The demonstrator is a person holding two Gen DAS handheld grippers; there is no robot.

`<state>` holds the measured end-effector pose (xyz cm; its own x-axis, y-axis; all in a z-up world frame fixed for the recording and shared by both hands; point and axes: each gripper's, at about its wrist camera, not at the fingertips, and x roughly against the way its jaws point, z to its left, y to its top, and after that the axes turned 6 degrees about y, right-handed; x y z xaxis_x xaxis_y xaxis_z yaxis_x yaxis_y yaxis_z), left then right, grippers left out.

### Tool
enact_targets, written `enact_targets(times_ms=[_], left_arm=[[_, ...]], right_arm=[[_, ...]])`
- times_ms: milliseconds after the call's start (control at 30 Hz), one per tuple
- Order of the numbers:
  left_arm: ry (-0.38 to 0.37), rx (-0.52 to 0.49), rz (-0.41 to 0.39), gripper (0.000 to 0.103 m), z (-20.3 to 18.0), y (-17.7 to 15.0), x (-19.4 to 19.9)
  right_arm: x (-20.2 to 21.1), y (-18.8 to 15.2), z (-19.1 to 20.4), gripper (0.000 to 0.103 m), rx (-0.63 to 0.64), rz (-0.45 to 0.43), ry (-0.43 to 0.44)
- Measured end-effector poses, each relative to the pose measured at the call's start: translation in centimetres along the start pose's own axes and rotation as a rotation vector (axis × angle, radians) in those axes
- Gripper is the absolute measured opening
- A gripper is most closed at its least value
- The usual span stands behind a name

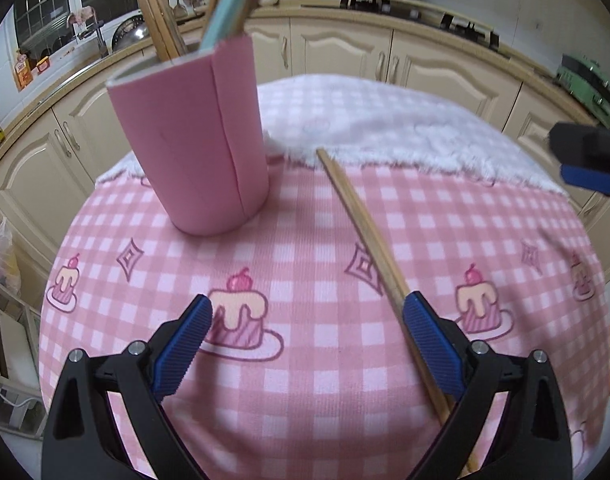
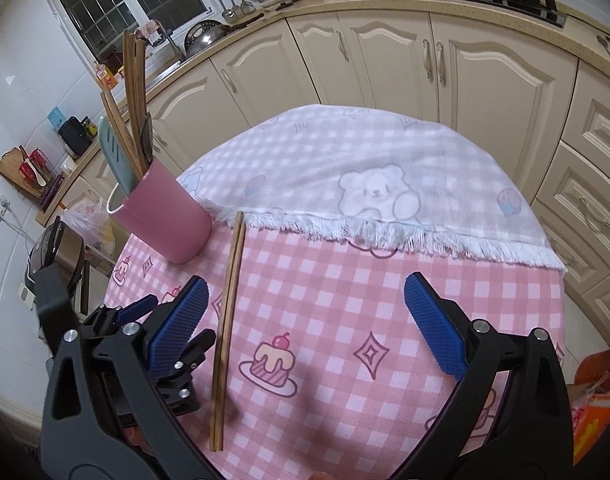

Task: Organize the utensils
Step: 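Move both open tools down toward the last loose wooden chopsticks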

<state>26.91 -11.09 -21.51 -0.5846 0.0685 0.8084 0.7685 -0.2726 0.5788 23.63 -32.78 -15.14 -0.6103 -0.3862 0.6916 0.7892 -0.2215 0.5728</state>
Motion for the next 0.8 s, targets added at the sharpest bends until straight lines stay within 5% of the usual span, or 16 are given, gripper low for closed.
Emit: enact_targets(times_ms=[400,800], left_arm=[[-0.015,0.067,-0.004,0.096,0.1,0.4,-1.0],[0.065,0.129,0.016,0.096,0.1,2.0,-2.1]], right_arm=[[-1.0,-0.8,0.0,0.096,0.008,0.048,-0.001],[-1.1,-0.9,-0.3,0.096,0.000,0.053,-0.004]])
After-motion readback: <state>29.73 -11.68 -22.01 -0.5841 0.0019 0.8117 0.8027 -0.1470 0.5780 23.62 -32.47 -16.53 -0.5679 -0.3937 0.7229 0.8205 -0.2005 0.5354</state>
